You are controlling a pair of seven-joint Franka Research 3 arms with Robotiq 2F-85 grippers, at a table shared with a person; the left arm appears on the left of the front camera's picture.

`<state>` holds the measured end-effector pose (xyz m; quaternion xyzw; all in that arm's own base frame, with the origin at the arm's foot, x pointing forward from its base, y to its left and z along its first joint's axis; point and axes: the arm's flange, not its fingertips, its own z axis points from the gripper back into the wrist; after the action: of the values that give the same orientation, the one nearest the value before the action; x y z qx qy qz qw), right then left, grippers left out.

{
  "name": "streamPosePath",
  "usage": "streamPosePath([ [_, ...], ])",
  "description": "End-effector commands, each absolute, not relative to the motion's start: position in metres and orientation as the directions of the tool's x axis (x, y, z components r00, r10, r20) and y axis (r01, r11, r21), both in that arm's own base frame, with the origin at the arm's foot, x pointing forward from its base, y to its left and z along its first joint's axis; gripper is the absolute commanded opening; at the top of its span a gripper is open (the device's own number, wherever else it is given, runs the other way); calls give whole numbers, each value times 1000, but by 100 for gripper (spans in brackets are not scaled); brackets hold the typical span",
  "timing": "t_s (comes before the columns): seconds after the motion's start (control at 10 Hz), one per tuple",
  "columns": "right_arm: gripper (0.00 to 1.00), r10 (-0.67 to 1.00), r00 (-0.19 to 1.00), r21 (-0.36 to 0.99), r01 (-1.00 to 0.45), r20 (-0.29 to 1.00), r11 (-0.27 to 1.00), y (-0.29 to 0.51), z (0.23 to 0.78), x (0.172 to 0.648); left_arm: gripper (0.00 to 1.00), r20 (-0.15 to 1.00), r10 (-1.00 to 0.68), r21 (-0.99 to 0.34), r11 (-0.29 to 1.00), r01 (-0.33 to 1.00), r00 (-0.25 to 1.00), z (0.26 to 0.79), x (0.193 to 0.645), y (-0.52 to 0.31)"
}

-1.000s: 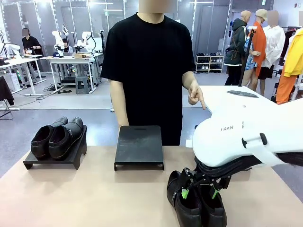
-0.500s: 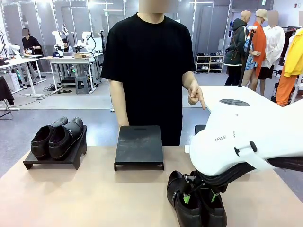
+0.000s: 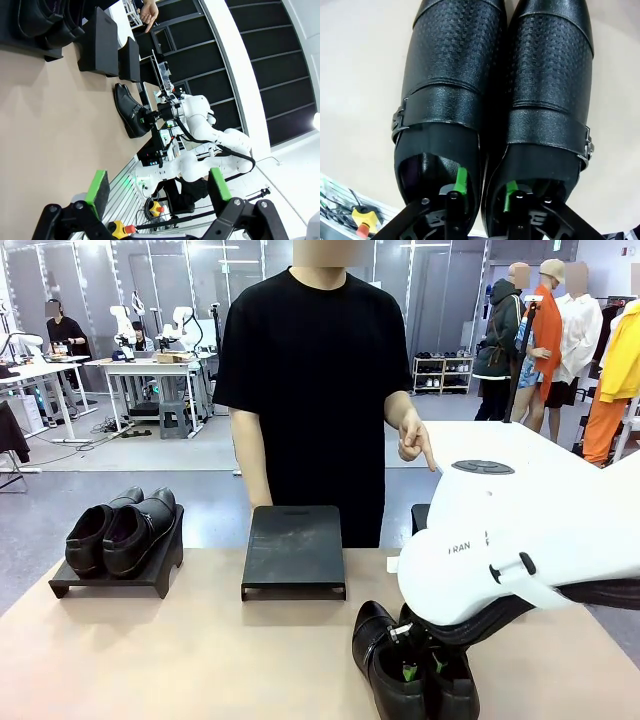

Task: Place the shoes on the stand as instructed by the person.
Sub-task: Pick up another pair of Shoes and place it on the Shoes Stand indicated by the person.

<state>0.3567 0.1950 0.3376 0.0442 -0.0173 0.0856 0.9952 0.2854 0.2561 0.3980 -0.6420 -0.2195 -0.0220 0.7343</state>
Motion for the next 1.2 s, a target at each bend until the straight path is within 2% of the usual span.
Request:
streamPosePath([
  [0.0, 0, 134, 989, 56, -138, 60, 989, 195, 322, 339, 100, 356, 241, -931, 170, 322, 903, 399, 283, 257],
  [0.5, 0, 125, 989, 79, -132, 79, 988, 190, 336, 337, 100, 356, 241, -931, 170, 322, 903, 399, 283, 257],
  [0.6, 0, 136, 987, 95, -145, 89, 985, 185, 354, 332, 100, 356, 241, -931, 170, 322, 903, 399, 283, 257],
  [0.8, 0, 246, 954, 128, -269, 169, 955, 163, 420, 316, 100, 356, 241, -931, 170, 322, 903, 399, 283, 257],
  [0.9, 0, 281, 939, 97, -304, 196, 948, 144, 449, 309, 100, 356, 241, -931, 170, 322, 903, 399, 283, 257],
  [1.1, 0, 273, 929, 186, -322, 249, 928, 98, 495, 301, 100, 356, 241, -931, 170, 322, 903, 399, 283, 257],
])
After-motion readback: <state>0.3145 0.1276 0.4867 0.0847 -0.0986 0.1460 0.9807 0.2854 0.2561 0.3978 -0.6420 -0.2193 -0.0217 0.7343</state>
